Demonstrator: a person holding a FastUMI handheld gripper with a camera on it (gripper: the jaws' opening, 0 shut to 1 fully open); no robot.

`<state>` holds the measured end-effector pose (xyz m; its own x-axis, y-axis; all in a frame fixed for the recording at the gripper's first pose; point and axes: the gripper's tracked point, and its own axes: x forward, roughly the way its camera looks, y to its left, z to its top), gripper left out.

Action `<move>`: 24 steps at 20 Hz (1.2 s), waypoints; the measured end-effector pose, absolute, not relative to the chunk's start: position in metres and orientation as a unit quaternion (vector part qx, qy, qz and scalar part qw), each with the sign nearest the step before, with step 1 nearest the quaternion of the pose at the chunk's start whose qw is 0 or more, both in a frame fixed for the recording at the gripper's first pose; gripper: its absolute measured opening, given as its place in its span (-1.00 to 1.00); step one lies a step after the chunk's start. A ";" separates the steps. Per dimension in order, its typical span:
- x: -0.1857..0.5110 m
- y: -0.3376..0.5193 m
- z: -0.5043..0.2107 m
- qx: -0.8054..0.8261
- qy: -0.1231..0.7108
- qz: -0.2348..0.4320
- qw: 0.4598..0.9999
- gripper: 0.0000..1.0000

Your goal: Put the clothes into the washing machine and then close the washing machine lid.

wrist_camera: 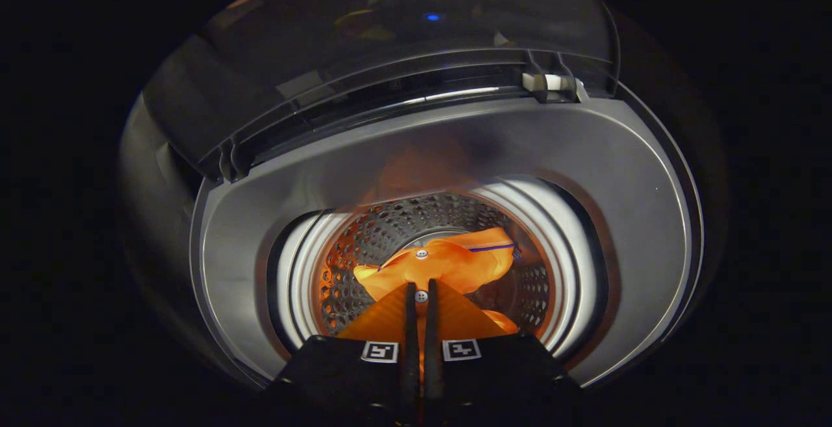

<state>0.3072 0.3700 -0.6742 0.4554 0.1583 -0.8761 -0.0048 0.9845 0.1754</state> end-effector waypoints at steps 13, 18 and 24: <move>0.297 0.363 -0.646 0.059 0.495 0.057 0.865 0.17; 0.287 0.362 -0.623 0.047 0.483 0.065 0.872 0.72; 0.277 0.360 -0.561 0.044 0.445 0.072 0.892 0.98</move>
<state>0.2771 0.3599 -0.5614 0.5945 0.1670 -0.7866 -0.0881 0.9858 0.1428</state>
